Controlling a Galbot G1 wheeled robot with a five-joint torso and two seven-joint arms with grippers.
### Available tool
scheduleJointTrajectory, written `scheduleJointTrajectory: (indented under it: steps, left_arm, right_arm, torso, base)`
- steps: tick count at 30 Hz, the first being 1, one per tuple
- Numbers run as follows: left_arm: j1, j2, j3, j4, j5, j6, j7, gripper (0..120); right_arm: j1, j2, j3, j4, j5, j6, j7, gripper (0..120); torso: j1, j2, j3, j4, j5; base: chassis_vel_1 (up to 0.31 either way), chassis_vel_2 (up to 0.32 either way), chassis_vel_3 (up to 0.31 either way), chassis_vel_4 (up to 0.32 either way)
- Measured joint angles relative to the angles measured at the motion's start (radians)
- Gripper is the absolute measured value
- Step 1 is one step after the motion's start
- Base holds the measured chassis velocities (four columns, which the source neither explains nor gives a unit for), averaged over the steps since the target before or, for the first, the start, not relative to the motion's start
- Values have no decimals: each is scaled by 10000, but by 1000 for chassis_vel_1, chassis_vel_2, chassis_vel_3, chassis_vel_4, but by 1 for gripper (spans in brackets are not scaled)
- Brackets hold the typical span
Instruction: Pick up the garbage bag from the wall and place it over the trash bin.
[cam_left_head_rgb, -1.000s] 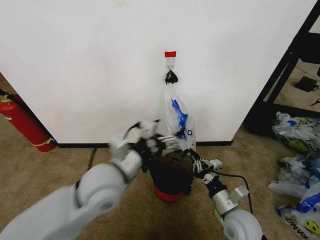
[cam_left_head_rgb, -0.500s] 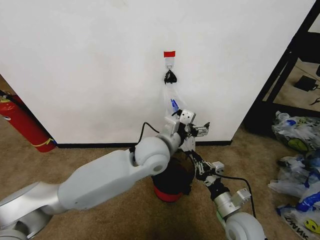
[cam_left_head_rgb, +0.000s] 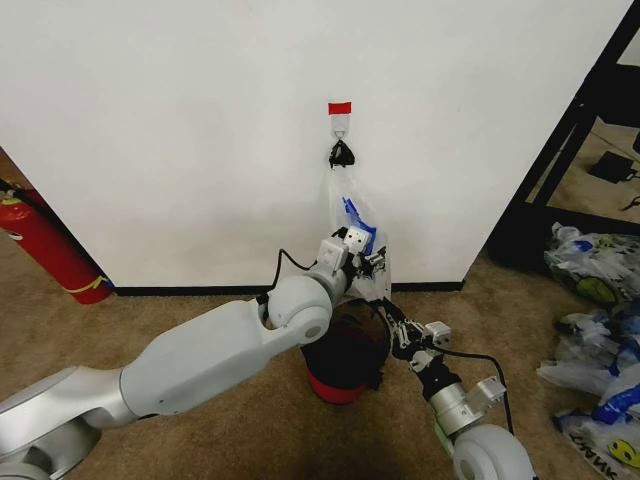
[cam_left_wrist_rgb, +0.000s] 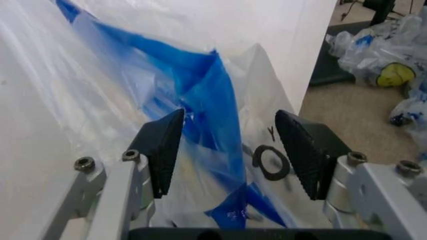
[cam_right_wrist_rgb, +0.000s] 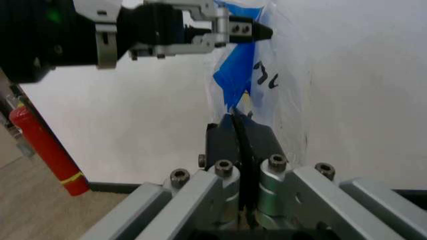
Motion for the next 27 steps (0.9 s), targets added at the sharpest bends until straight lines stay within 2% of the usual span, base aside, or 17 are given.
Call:
scheduleJointTrajectory:
  steps: [6,8,12,15,24,27]
  left_arm:
    - [143,-190,82,207,344,-294,205,31]
    - [144,-216,83,234,358,-329,214,30]
    - [145,-242,27,305,367,-419,216,10]
    - [149,-164,9,274,347,-440,207,1]
    - [408,-120,-274,-35,350,-590,156,0]
    - [676,-114,-612,-276,340,-713,142,0]
  right_arm:
    - [-22,5,21,3,-1,-9,-2,0]
    - [-24,5,21,4,-1,-10,-3,0]
    - [-24,-9,24,8,-1,-13,-5,0]
    - [1,-11,34,-14,0,-13,-5,0]
    - [84,-3,29,-153,49,-7,46,0]
    - [109,-35,70,-204,57,-7,121,0]
  torso:
    - [0,2,0,0,0]
    - [0,2,0,0,0]
    - [0,2,0,-1,0]
    - [0,2,0,1,0]
    - [0,2,0,0,0]
    - [0,2,0,-2,0]
  base:
    - [0,0,0,0]
    - [0,0,0,0]
    - [0,0,0,0]
    - [0,0,0,0]
    - [0,0,0,0]
    - [0,0,0,0]
